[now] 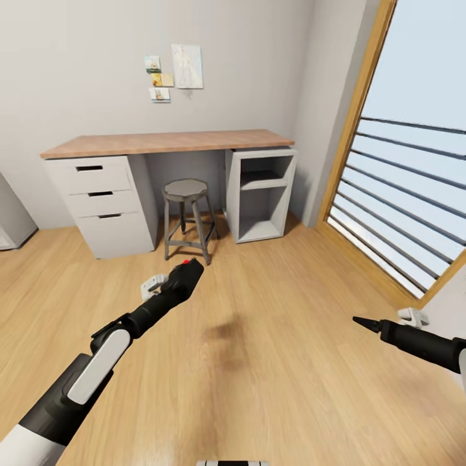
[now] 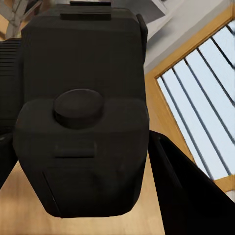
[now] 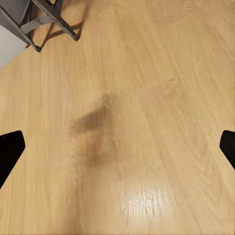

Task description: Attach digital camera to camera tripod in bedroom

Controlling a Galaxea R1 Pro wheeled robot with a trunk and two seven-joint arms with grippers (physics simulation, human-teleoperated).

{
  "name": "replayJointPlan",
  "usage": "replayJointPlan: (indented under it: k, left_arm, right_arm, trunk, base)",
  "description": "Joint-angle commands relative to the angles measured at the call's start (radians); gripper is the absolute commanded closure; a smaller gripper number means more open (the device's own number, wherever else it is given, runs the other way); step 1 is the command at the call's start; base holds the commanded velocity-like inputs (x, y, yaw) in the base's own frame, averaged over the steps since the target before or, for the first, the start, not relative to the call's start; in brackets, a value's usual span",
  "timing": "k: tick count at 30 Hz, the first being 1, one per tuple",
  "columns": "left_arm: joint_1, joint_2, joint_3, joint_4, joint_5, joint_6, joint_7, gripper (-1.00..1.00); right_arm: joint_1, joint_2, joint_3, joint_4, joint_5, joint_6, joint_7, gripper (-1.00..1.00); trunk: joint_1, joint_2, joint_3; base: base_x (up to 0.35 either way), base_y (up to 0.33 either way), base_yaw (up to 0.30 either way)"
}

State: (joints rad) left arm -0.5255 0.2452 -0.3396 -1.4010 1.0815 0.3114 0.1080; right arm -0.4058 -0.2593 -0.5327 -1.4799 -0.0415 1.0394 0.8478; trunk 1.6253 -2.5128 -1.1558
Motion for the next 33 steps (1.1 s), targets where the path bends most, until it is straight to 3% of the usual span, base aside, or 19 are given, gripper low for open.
replayJointPlan:
  k: [1,33]
  left_arm:
    - [-0.001,0.001,-0.003,-0.002,0.008,0.001,0.008,1.0]
    - [-0.001,0.002,-0.007,-0.003,0.01,0.001,0.006,1.0]
  right_arm:
    - [-0.001,0.0,-0.001,0.0,-0.003,0.008,0.0,-1.0]
    - [-0.001,0.001,0.0,0.001,-0.003,0.008,0.001,-1.0]
  trunk:
    - [-0.001,0.0,0.003]
    - [-0.015,0.007,0.127]
  base:
    - [0.0,0.0,0.0]
    - [0.0,0.0,0.0]
